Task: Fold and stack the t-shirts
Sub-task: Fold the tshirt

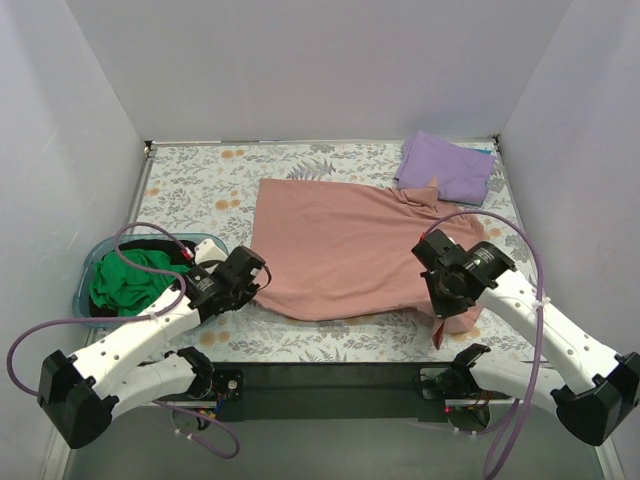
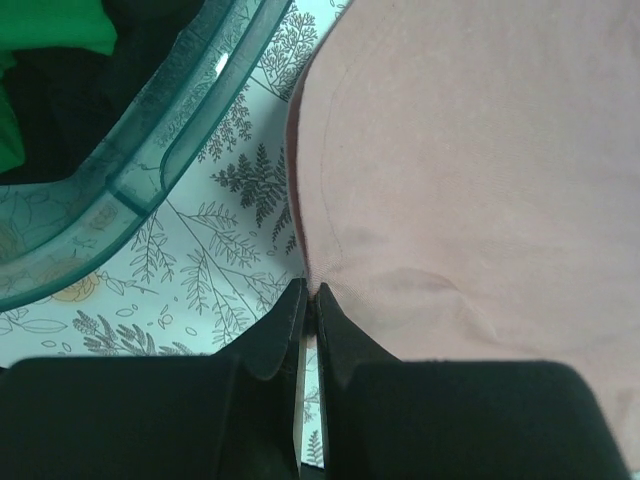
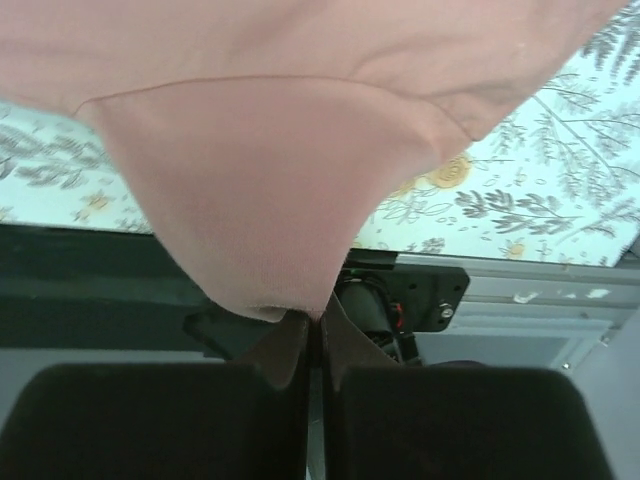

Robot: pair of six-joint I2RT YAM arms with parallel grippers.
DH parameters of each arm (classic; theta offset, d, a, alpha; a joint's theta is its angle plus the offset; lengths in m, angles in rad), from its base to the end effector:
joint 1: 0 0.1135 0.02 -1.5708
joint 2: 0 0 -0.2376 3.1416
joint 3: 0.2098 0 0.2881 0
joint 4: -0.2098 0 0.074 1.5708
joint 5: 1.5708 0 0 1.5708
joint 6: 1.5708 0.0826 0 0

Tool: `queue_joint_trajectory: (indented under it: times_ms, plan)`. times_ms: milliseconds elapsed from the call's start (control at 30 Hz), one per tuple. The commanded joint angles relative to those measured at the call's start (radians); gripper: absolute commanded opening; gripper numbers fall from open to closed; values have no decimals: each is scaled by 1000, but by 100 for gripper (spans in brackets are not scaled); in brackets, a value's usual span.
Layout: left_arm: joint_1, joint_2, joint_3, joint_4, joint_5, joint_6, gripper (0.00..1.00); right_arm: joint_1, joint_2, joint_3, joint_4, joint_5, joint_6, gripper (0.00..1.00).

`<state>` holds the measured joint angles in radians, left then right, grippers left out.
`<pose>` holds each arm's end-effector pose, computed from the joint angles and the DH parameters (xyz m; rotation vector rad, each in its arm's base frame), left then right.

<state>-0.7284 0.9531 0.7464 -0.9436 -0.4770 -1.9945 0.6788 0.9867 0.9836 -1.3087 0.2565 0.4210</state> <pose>0.1974 -0.1252 0.1735 -1.6237 1.9880 -0.4056 0.1769 0.1158 0.2221 -0.3117 2.7689 -0.1167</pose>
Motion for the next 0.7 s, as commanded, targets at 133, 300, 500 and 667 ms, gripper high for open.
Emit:
queue_joint_trajectory:
  times_ms: [133,300,500,667]
  plan:
    - [30,104,50,109,-74,-24,0,-28,136,75,-3,291,102,1]
    - [119,219,93,189,-45,49,0,-67,216,113,48,354,117,1]
    - [199,282,107,301,9,123,0,-157,309,139,169,380,39,1]
    - [219,372,169,374,-3,155,0,-179,420,191,249,380,-25,1]
